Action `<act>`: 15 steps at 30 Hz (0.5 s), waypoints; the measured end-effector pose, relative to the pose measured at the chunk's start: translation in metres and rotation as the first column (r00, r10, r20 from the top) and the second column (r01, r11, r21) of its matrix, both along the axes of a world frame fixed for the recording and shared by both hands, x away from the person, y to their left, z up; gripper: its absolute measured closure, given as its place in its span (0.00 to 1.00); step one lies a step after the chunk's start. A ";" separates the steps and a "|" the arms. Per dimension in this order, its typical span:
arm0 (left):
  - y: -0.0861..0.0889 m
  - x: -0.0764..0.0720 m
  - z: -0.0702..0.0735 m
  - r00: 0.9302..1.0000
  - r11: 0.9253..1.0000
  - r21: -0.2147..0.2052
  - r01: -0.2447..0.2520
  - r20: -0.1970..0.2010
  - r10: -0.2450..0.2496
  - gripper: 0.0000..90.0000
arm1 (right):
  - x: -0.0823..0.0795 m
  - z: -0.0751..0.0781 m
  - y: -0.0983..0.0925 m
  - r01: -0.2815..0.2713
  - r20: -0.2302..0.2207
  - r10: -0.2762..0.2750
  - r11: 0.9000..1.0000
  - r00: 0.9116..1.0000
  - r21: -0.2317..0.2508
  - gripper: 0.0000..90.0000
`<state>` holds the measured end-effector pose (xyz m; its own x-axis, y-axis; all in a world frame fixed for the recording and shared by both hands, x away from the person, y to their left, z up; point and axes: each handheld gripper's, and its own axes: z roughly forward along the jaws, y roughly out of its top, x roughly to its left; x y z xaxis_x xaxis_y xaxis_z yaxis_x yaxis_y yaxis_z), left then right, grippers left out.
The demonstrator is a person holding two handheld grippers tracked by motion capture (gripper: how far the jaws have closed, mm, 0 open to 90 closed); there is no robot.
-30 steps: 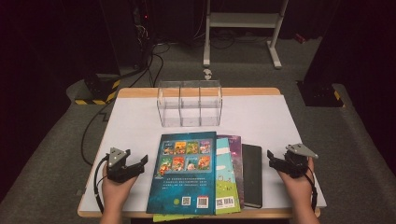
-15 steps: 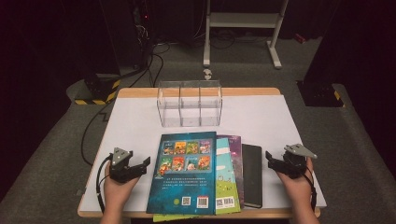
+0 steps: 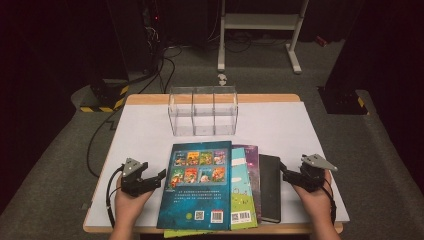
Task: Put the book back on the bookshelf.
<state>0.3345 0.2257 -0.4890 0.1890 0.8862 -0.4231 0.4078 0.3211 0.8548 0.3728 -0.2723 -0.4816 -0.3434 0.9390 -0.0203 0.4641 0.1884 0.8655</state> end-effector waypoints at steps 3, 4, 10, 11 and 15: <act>-0.002 0.000 -0.001 1.000 1.000 0.006 0.004 -0.003 -0.004 0.23 | -0.001 0.003 0.003 -0.016 -0.001 0.016 1.000 1.000 0.016 0.10; -0.003 0.000 -0.001 1.000 1.000 -0.004 0.004 -0.002 -0.004 0.23 | -0.002 0.003 0.004 -0.019 0.001 0.019 1.000 1.000 0.024 0.10; -0.009 -0.002 0.000 1.000 1.000 0.008 0.019 0.003 -0.019 0.22 | -0.005 0.007 0.012 -0.046 0.008 0.046 0.998 0.999 0.033 0.10; -0.010 -0.002 0.001 1.000 1.000 0.012 0.023 0.000 -0.023 0.22 | -0.006 0.008 0.013 -0.049 0.009 0.049 0.998 0.999 0.036 0.09; -0.016 -0.004 0.003 0.999 0.999 0.018 0.038 -0.009 -0.038 0.22 | -0.008 0.011 0.018 -0.070 0.009 0.070 0.997 0.998 0.043 0.09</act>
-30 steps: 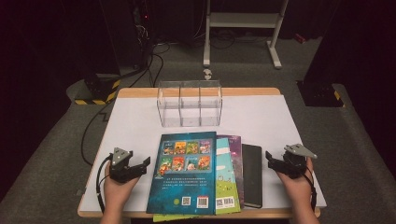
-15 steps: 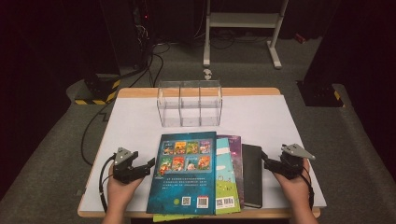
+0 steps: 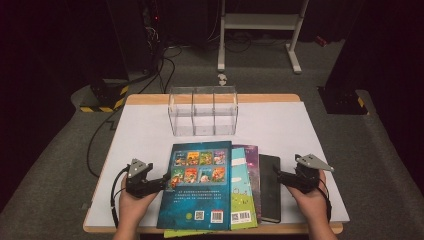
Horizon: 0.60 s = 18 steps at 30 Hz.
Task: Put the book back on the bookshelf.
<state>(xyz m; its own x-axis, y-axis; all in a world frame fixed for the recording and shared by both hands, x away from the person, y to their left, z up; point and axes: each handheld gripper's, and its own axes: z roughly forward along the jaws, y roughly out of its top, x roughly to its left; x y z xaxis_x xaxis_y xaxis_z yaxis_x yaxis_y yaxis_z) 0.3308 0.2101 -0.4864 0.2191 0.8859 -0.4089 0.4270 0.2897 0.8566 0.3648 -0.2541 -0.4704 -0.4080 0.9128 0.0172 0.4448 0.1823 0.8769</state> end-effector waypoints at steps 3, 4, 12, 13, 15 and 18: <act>-0.006 -0.004 0.000 1.000 1.000 0.008 0.016 -0.007 -0.015 0.22 | -0.002 0.002 0.006 -0.018 -0.006 0.018 1.000 1.000 -0.009 0.10; -0.009 -0.005 -0.001 1.000 1.000 0.010 0.023 -0.013 -0.023 0.23 | -0.002 0.002 0.007 -0.026 -0.009 0.025 1.000 1.000 -0.012 0.10; -0.023 -0.015 -0.011 0.995 0.998 0.012 0.066 -0.082 -0.065 0.23 | -0.008 0.005 0.023 -0.094 -0.033 0.092 0.994 0.995 -0.058 0.12; -0.025 -0.015 -0.011 0.995 0.998 -0.001 0.068 -0.074 -0.068 0.23 | -0.009 0.005 0.024 -0.119 -0.038 0.117 0.991 0.992 -0.054 0.13; -0.027 -0.015 -0.009 0.994 0.996 -0.008 0.085 -0.073 -0.085 0.24 | -0.012 0.006 0.028 -0.129 -0.025 0.127 0.990 0.992 -0.063 0.13; -0.030 -0.016 -0.012 0.992 0.995 -0.002 0.096 -0.078 -0.096 0.24 | -0.013 0.008 0.033 -0.149 -0.033 0.147 0.987 0.989 -0.053 0.12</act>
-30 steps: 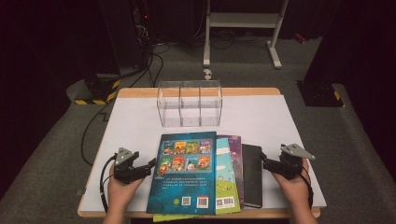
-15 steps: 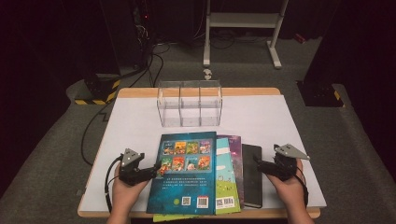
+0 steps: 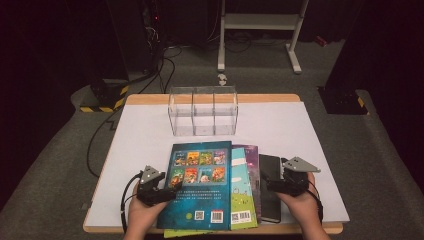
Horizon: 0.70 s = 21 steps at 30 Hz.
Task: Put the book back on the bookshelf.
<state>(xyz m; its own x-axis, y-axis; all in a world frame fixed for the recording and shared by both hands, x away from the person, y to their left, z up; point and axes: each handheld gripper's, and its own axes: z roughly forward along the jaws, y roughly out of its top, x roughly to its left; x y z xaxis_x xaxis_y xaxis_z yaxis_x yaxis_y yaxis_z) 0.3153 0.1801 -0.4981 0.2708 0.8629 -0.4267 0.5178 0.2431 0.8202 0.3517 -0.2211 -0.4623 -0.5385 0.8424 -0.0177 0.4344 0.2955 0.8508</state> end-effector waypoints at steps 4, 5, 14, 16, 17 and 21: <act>0.000 0.000 -0.003 1.000 1.000 -0.011 0.008 -0.014 -0.008 0.23 | -0.003 0.002 0.006 -0.030 -0.004 0.030 1.000 1.000 0.004 0.15; 0.001 0.000 -0.002 1.000 1.000 -0.014 0.010 -0.017 -0.010 0.23 | -0.004 0.002 0.007 -0.032 0.003 0.032 1.000 0.999 0.001 0.16; 0.002 0.000 -0.005 0.999 0.999 -0.042 0.001 -0.032 -0.003 0.21 | -0.012 0.004 0.018 -0.074 0.023 0.074 0.997 0.997 0.003 0.18; 0.001 0.000 -0.005 1.000 0.999 -0.043 0.000 -0.031 -0.002 0.21 | -0.012 0.003 0.020 -0.073 0.024 0.073 0.997 0.997 0.001 0.17; 0.001 0.000 -0.005 1.000 0.999 -0.043 0.000 -0.031 -0.002 0.21 | -0.012 0.003 0.021 -0.072 0.024 0.072 0.997 0.997 0.001 0.17; 0.001 0.000 -0.005 1.000 0.999 -0.040 0.000 -0.031 -0.002 0.22 | -0.012 0.002 0.022 -0.075 0.025 0.075 0.997 0.997 0.000 0.17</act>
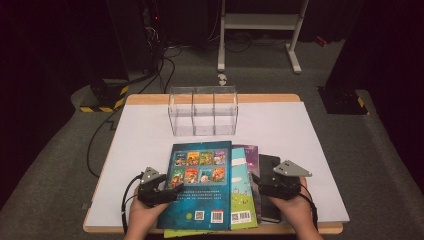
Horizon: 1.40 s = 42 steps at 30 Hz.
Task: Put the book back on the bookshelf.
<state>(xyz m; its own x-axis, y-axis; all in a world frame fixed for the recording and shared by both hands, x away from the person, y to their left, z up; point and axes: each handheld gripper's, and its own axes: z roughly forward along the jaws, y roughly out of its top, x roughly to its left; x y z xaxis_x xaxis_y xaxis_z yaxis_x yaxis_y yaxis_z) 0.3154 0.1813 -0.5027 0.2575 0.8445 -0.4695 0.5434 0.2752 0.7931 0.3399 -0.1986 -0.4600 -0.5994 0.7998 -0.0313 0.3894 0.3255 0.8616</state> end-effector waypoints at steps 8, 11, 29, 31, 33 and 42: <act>-0.004 -0.002 0.001 1.000 1.000 0.000 0.013 0.012 -0.013 0.25 | -0.002 -0.001 0.002 -0.014 0.000 0.014 1.000 1.000 0.001 0.20; -0.009 -0.003 0.002 1.000 1.000 0.000 0.023 0.013 -0.023 0.26 | -0.003 0.000 0.003 -0.005 0.001 0.005 1.000 1.000 0.006 0.16; -0.035 -0.004 0.009 0.994 0.994 0.025 0.107 0.022 -0.108 0.27 | -0.012 0.001 0.002 0.006 -0.001 -0.006 1.000 1.000 0.022 0.15; -0.038 -0.004 0.010 0.993 0.993 0.026 0.114 0.025 -0.114 0.27 | -0.013 0.002 0.001 0.010 -0.005 -0.010 1.000 1.000 0.027 0.15; -0.043 -0.004 0.011 0.993 0.993 0.025 0.115 0.029 -0.116 0.27 | -0.014 0.002 0.000 0.012 -0.009 -0.012 0.999 1.000 0.034 0.15; -0.057 -0.004 0.014 0.987 0.987 0.035 0.154 0.041 -0.155 0.27 | -0.019 0.003 -0.006 0.026 -0.014 -0.025 0.999 1.000 0.047 0.15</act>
<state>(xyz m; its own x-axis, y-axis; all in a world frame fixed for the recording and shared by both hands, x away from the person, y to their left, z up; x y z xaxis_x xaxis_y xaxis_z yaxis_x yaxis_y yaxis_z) 0.3111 0.1238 -0.4891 0.4058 0.8073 -0.4285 0.5421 0.1649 0.8240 0.3210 -0.2045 -0.4573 -0.5789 0.8153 0.0143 0.4086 0.2748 0.8704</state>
